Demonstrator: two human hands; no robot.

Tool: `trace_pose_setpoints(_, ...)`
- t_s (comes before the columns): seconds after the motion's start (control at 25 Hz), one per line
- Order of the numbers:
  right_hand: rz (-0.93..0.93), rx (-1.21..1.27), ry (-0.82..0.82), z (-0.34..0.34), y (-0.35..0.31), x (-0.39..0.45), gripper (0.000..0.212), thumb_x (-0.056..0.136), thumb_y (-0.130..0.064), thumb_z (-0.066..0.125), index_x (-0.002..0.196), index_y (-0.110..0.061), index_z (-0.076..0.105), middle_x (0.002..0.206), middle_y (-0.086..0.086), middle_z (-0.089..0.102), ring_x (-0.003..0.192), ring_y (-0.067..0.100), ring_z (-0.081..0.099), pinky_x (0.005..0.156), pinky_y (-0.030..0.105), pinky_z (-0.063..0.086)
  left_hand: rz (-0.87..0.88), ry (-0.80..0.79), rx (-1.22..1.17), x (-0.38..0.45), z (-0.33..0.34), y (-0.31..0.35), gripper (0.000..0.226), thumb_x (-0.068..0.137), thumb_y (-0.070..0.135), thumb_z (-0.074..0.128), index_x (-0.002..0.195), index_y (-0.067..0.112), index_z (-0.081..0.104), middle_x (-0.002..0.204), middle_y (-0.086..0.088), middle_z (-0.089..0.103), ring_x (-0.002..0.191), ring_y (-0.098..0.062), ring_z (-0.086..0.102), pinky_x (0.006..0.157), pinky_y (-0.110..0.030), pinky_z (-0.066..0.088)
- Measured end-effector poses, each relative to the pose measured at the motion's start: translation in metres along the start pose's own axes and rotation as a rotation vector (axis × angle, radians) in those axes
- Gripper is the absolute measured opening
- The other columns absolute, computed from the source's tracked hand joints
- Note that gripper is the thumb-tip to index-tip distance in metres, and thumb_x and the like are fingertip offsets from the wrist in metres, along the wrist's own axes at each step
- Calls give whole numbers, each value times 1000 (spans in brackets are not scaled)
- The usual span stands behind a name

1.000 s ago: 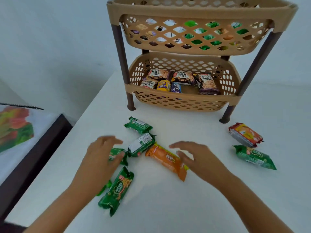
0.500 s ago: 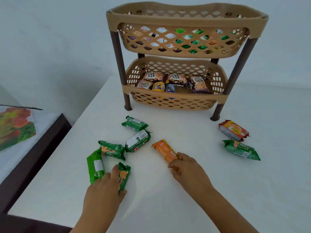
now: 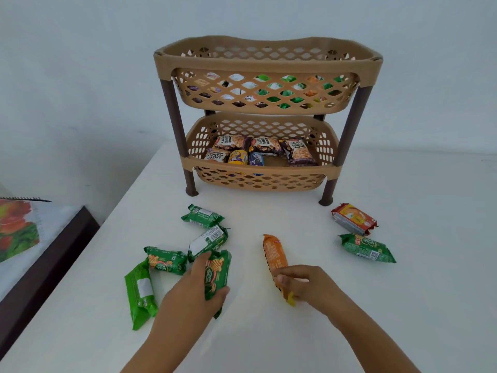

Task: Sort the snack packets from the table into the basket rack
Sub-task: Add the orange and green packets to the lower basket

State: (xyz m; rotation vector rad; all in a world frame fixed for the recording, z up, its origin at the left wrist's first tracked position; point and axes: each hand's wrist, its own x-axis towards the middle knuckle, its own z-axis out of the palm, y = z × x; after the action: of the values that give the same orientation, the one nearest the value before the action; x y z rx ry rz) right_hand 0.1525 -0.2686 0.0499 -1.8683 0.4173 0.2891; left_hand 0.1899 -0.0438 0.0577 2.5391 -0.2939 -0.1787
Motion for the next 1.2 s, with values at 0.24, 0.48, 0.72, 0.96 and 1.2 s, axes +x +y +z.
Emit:
trace_pose_setpoints(0.24, -23, 298, 5, -24, -27, -2, 19, 86, -23, 62, 103, -27, 71, 99, -4, 71, 88, 10, 66, 74, 20, 56, 89, 19, -166, 40, -7, 40, 63, 83, 40, 62, 135, 29, 28, 91, 13, 48, 75, -9, 53, 57, -16, 38)
trace_pose_setpoints(0.48, -235, 210, 200, -65, -79, 28, 20, 88, -24, 59, 98, -39, 68, 101, -12, 61, 90, 6, 61, 65, 13, 54, 152, 105, -341, 110, -13, 100, 59, 84, 36, 62, 133, 21, 32, 101, 3, 56, 81, -16, 57, 64, -25, 46)
trace_pose_setpoints(0.72, -376, -119, 439, -104, -120, 105, 26, 94, -25, 49, 114, -27, 66, 122, 0, 62, 104, 12, 56, 87, 26, 50, 201, 183, -344, 198, -25, 142, 61, 87, 30, 61, 134, 10, 29, 120, -13, 60, 101, -29, 61, 69, -28, 44)
trace_pose_setpoints(0.96, -279, -532, 452, -120, -132, 181, 30, 94, -20, 45, 118, -23, 63, 129, 10, 57, 106, 22, 57, 86, 26, 50, 142, 100, -143, 271, 2, 159, 57, 87, 31, 59, 132, 11, 30, 114, -18, 62, 96, -35, 62, 65, -34, 44)
trace_pose_setpoints(1.2, -131, -1021, 138, -116, -138, 219, 33, 97, -16, 40, 124, -6, 56, 125, 16, 58, 112, 29, 55, 96, 34, 46, 54, -209, 151, 324, 32, 147, 66, 88, 32, 58, 141, 16, 22, 119, -18, 57, 95, -30, 59, 63, -34, 43)
